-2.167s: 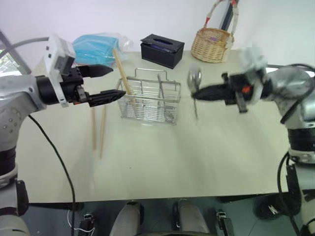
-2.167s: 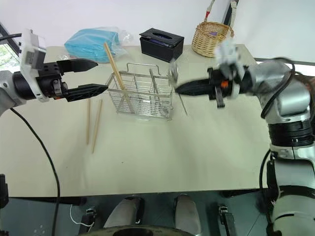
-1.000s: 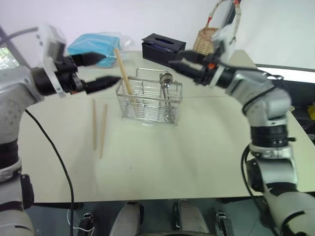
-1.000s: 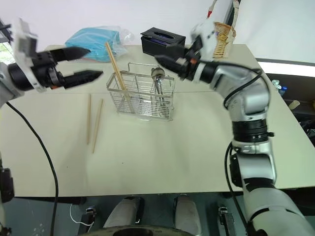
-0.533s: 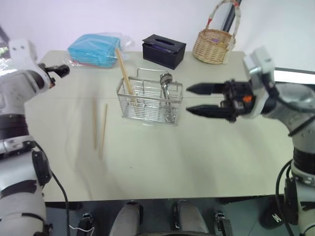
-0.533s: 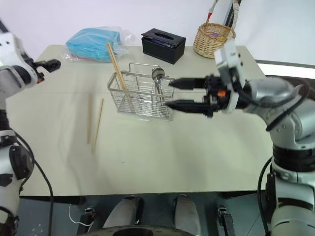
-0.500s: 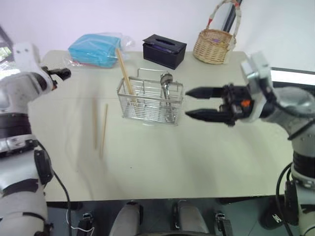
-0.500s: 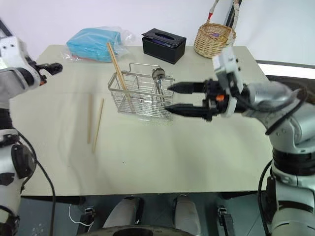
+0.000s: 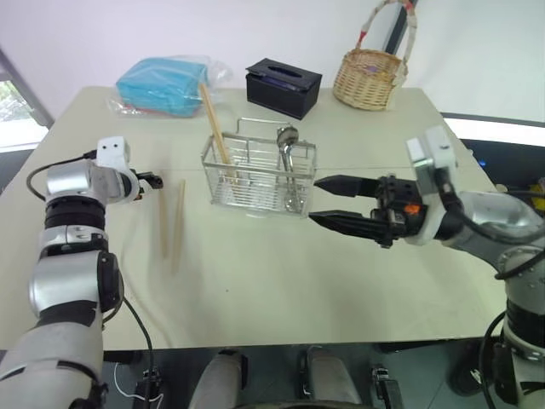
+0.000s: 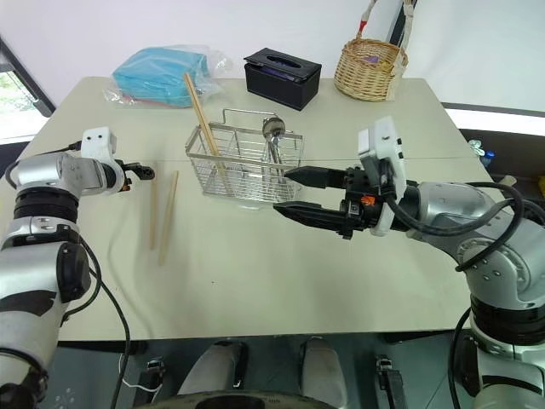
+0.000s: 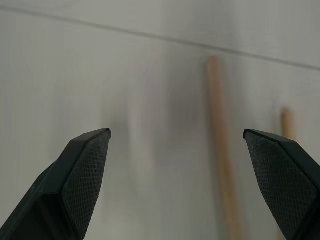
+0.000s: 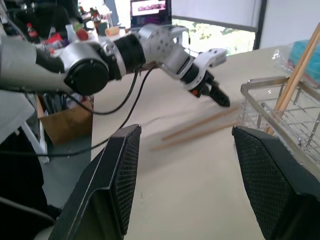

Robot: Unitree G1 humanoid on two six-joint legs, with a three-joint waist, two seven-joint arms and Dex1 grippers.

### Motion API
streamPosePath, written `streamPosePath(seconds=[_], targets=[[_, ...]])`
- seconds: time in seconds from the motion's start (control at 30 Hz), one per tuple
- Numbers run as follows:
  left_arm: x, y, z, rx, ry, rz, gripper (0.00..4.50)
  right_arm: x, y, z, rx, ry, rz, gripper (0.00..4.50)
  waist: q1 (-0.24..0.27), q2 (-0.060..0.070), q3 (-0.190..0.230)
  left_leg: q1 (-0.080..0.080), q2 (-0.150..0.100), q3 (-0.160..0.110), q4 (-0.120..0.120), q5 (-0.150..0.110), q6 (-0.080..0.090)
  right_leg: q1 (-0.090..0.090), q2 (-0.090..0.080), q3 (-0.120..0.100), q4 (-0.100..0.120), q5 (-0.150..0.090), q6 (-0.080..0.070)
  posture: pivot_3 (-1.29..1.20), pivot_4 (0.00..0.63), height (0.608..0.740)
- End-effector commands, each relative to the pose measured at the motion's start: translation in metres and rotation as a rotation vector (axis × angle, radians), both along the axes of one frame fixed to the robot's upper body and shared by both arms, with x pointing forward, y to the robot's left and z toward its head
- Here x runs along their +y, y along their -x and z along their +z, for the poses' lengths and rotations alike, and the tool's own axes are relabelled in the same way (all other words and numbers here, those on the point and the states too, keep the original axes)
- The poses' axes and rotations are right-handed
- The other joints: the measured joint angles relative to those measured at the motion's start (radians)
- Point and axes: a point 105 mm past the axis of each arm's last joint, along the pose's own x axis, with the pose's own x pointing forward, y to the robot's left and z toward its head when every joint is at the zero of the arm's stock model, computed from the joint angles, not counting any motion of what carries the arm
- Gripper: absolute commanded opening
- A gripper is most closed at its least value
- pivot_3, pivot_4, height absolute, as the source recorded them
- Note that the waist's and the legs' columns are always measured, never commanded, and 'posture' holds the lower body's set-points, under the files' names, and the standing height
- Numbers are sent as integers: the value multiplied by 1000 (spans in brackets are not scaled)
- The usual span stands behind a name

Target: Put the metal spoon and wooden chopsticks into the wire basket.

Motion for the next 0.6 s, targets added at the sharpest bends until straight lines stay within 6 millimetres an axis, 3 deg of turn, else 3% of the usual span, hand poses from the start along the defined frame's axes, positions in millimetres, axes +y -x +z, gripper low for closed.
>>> streamPosePath(seconds=[0.03, 0.37, 0.6], targets=[[-12, -12, 15, -64, 8, -50, 4500, 0, 8, 12, -43, -28, -1, 2956, 5, 0, 0, 0, 0, 0, 0, 0, 0, 0, 0, 0, 0, 0, 0, 0, 150, 661], [-25, -21, 22, -87, -9, -91, 4500, -2, 4, 18, -31, -69, -29, 2956, 18, -1, 0, 0, 0, 1, 0, 0, 0, 0, -1, 0, 0, 0, 0, 0, 150, 661], [-28, -18, -1, -27, -32, -104, 4500, 0, 1, 19, -31, -80, -39, 2956, 18, -1, 0, 0, -1, 1, 0, 0, 0, 0, -1, 0, 0, 0, 0, 0, 150, 661]])
